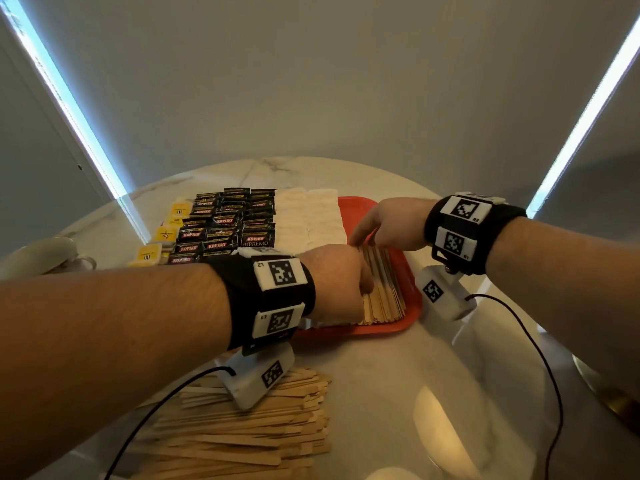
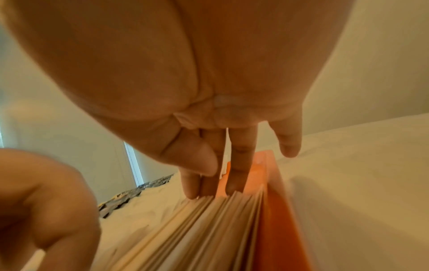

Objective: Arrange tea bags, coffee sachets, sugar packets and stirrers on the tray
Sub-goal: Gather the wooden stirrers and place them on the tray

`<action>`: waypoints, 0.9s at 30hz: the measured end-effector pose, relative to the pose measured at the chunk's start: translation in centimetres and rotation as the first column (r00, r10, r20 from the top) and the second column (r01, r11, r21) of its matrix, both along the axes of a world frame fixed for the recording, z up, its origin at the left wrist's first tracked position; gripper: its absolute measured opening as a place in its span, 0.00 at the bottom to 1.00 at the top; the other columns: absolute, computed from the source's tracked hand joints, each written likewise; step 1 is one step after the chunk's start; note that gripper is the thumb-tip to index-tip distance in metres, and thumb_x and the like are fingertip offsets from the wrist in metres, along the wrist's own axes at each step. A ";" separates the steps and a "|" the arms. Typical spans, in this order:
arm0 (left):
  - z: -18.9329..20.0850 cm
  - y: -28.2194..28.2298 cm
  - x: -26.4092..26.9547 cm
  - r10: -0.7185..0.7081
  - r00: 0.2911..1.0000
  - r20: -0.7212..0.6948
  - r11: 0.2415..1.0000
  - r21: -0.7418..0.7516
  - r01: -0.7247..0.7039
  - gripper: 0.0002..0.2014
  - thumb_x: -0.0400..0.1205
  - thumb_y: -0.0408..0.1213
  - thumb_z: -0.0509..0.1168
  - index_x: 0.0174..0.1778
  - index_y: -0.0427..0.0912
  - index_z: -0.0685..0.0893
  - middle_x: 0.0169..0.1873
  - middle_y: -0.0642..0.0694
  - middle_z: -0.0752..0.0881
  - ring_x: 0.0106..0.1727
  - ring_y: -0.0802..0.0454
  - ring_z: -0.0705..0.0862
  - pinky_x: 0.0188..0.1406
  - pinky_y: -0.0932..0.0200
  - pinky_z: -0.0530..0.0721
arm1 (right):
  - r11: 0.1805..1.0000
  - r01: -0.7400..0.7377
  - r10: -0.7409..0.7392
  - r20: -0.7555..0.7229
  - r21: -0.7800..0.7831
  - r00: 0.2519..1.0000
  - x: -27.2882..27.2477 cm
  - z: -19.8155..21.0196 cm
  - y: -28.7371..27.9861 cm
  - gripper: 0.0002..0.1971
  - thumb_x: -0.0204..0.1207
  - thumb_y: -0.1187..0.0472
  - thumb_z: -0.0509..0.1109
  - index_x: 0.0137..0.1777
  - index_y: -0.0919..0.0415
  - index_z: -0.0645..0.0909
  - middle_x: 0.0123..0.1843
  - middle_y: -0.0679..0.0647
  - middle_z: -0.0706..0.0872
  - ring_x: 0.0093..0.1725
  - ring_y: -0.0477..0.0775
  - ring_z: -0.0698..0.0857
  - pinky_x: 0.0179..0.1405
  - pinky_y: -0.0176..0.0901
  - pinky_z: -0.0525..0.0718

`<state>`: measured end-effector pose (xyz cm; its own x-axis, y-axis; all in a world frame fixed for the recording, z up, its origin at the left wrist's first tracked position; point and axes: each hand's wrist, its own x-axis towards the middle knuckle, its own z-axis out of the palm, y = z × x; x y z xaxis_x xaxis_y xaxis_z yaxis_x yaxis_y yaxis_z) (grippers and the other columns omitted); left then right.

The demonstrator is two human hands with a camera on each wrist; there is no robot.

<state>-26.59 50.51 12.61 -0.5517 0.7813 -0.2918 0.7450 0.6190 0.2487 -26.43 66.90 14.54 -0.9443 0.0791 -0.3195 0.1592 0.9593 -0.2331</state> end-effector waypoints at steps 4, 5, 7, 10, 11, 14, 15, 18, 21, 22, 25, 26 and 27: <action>0.1 0.0 0.2 -0.016 1.000 0.005 0.999 0.046 0.016 0.25 0.82 0.37 0.73 0.77 0.56 0.84 0.70 0.55 0.84 0.67 0.54 0.83 0.62 0.58 0.85 | 0.998 0.045 -0.041 -0.093 0.046 0.995 0.4 0.1 0.8 0.20 0.82 0.67 0.65 0.63 0.43 0.89 0.63 0.41 0.87 0.62 0.46 0.83 0.61 0.44 0.81; 0.0 0.0 0.2 -0.018 1.000 0.011 0.999 0.046 0.017 0.25 0.82 0.36 0.73 0.76 0.57 0.85 0.70 0.55 0.84 0.67 0.54 0.83 0.62 0.58 0.86 | 0.998 0.048 -0.044 -0.095 0.043 0.995 0.5 0.0 1.0 0.18 0.81 0.66 0.66 0.60 0.42 0.90 0.60 0.40 0.88 0.60 0.46 0.84 0.61 0.45 0.83; 0.0 0.2 0.2 -0.014 0.999 0.031 0.999 0.031 0.013 0.25 0.82 0.37 0.73 0.77 0.57 0.85 0.71 0.56 0.85 0.68 0.54 0.83 0.60 0.59 0.84 | 0.999 0.041 -0.039 -0.066 0.024 0.997 0.9 -0.3 1.1 0.17 0.80 0.65 0.67 0.53 0.41 0.91 0.53 0.38 0.89 0.55 0.44 0.85 0.59 0.45 0.84; 0.1 0.4 0.2 -0.011 0.998 0.056 0.999 0.033 0.009 0.25 0.82 0.38 0.74 0.77 0.55 0.85 0.70 0.56 0.86 0.66 0.55 0.83 0.60 0.60 0.83 | 0.999 0.028 -0.027 -0.048 0.029 0.998 1.5 -0.7 0.8 0.17 0.80 0.65 0.67 0.46 0.40 0.91 0.45 0.35 0.88 0.48 0.40 0.84 0.50 0.40 0.83; 0.2 0.4 0.2 -0.007 0.998 0.068 0.999 0.043 0.004 0.25 0.82 0.38 0.74 0.77 0.55 0.85 0.68 0.56 0.87 0.64 0.56 0.83 0.59 0.60 0.82 | 0.999 0.031 -0.028 -0.070 0.032 0.997 1.6 -0.8 0.8 0.16 0.81 0.64 0.67 0.46 0.40 0.91 0.44 0.35 0.87 0.47 0.39 0.83 0.47 0.39 0.82; 0.6 0.0 0.4 0.012 0.995 0.096 0.996 0.084 -0.020 0.22 0.83 0.39 0.75 0.74 0.54 0.87 0.66 0.57 0.88 0.64 0.58 0.84 0.64 0.58 0.84 | 0.999 0.035 -0.031 -0.095 0.034 0.995 2.0 -0.8 0.5 0.14 0.81 0.62 0.68 0.47 0.42 0.91 0.44 0.36 0.86 0.46 0.39 0.82 0.44 0.39 0.80; 0.8 -0.3 0.5 0.022 0.996 0.088 0.994 0.105 -0.031 0.21 0.83 0.40 0.75 0.73 0.55 0.88 0.65 0.57 0.89 0.64 0.58 0.85 0.65 0.58 0.84 | 0.999 0.030 -0.026 -0.090 0.037 0.996 2.2 -0.8 0.3 0.13 0.81 0.61 0.68 0.46 0.41 0.91 0.43 0.37 0.87 0.45 0.40 0.83 0.45 0.40 0.81; 2.2 -2.3 0.9 0.074 0.995 0.069 0.970 0.226 -0.088 0.15 0.84 0.42 0.73 0.67 0.57 0.91 0.59 0.60 0.90 0.52 0.64 0.85 0.48 0.70 0.81 | 0.999 0.012 -0.007 -0.176 0.030 0.984 3.1 -0.3 -1.3 0.10 0.81 0.56 0.70 0.42 0.40 0.87 0.43 0.40 0.87 0.44 0.42 0.83 0.41 0.41 0.79; 3.7 -6.1 1.5 0.160 0.980 0.117 0.914 0.358 -0.192 0.07 0.83 0.42 0.74 0.54 0.59 0.93 0.40 0.66 0.89 0.40 0.70 0.84 0.36 0.74 0.76 | 0.995 -0.103 0.104 -0.240 0.018 0.965 5.1 0.4 -4.8 0.03 0.82 0.49 0.71 0.51 0.42 0.87 0.45 0.40 0.87 0.46 0.42 0.84 0.47 0.45 0.85; 4.1 -7.8 1.8 0.178 0.977 0.116 0.901 0.380 -0.210 0.06 0.83 0.42 0.74 0.50 0.59 0.93 0.33 0.68 0.88 0.36 0.72 0.84 0.32 0.76 0.75 | 0.986 -0.168 0.165 -0.216 0.004 0.962 5.9 0.4 -6.3 0.07 0.82 0.47 0.71 0.56 0.43 0.87 0.47 0.40 0.87 0.48 0.42 0.85 0.50 0.45 0.86; 4.6 -13.3 3.4 0.199 0.977 0.073 0.916 0.341 -0.212 0.06 0.80 0.41 0.75 0.45 0.59 0.91 0.31 0.73 0.86 0.33 0.73 0.83 0.34 0.71 0.77 | 0.932 -0.335 0.326 -0.090 -0.136 0.941 9.1 0.6 -10.9 0.17 0.79 0.42 0.74 0.66 0.42 0.83 0.56 0.37 0.86 0.56 0.41 0.84 0.56 0.38 0.85; 4.7 -15.2 4.1 0.201 0.978 0.063 0.926 0.313 -0.210 0.05 0.79 0.42 0.76 0.44 0.60 0.91 0.34 0.72 0.87 0.35 0.72 0.84 0.37 0.67 0.79 | 0.911 -0.374 0.369 -0.059 -0.177 0.927 10.2 0.6 -12.4 0.22 0.77 0.39 0.75 0.69 0.40 0.80 0.60 0.37 0.84 0.59 0.40 0.83 0.58 0.36 0.84; 4.6 -17.1 4.8 0.206 0.977 0.053 0.935 0.282 -0.213 0.05 0.78 0.44 0.77 0.45 0.60 0.90 0.36 0.70 0.88 0.37 0.70 0.85 0.38 0.65 0.81 | 0.895 -0.410 0.410 -0.038 -0.173 0.911 11.0 0.5 -13.8 0.30 0.73 0.34 0.76 0.74 0.39 0.76 0.65 0.36 0.81 0.61 0.39 0.81 0.62 0.36 0.83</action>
